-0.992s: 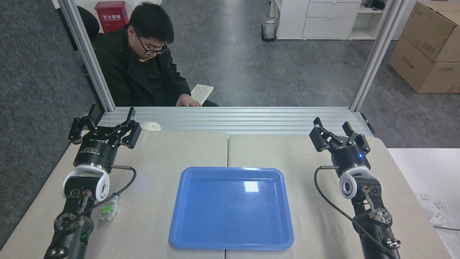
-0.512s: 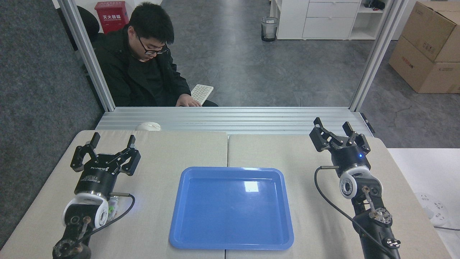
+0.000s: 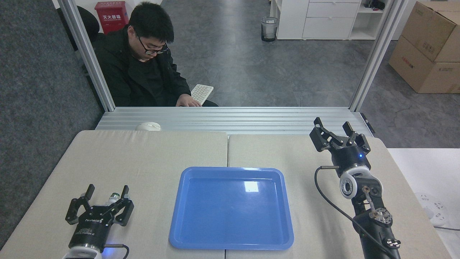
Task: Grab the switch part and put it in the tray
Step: 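Move the left gripper down over the switch part and align, then close the left gripper on the green switch part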
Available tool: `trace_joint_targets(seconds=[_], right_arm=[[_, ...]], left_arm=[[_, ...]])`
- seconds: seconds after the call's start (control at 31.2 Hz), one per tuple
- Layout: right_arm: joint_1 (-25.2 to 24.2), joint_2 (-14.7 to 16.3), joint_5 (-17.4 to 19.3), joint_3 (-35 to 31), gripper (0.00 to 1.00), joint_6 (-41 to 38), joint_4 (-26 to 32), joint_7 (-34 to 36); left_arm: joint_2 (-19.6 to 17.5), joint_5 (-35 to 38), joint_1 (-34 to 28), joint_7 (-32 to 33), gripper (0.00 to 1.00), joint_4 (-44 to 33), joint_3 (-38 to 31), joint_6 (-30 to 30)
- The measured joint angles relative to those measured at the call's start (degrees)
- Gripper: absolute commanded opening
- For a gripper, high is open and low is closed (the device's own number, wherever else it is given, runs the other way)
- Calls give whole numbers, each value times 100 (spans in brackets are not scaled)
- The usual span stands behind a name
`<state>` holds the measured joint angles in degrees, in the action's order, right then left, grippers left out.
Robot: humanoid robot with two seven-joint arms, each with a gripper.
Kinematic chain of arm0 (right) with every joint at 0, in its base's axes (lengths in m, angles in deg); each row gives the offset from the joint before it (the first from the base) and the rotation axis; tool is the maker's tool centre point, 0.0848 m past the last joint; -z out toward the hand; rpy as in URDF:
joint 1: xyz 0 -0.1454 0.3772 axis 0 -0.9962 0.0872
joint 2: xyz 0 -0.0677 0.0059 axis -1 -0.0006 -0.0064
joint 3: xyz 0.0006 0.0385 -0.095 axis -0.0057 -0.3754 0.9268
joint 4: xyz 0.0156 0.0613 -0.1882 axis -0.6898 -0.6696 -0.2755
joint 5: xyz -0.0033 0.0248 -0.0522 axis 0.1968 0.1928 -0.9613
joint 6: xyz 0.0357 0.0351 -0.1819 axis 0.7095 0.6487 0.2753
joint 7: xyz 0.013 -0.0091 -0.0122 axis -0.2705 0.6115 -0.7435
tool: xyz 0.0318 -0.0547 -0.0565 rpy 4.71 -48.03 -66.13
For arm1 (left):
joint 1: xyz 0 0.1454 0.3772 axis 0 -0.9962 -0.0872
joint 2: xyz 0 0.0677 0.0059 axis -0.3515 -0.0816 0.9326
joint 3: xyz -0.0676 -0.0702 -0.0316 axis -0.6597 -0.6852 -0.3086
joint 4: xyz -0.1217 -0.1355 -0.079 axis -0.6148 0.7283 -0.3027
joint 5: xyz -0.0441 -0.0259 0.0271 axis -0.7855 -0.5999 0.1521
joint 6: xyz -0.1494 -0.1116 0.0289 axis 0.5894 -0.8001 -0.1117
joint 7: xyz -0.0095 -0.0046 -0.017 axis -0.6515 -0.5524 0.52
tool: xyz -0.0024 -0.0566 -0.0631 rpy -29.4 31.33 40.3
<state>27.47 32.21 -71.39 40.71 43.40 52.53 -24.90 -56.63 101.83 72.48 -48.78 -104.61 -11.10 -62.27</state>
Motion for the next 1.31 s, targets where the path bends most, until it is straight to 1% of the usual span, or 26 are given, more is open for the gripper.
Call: trace_joint_targets(seconds=[0.45,0.96,1.31], right_arm=[[0,6,-2,0,100,0,0,0],[1,8,0,3,100,0,0,0],[1,7,3,1,100,0,0,0]], left_arm=[[-8,36,-241,-301,100,524,94,156],[-45,47,196,-369,100,1185,270,171],[-73,75,332,-457,99,1623,325,144]])
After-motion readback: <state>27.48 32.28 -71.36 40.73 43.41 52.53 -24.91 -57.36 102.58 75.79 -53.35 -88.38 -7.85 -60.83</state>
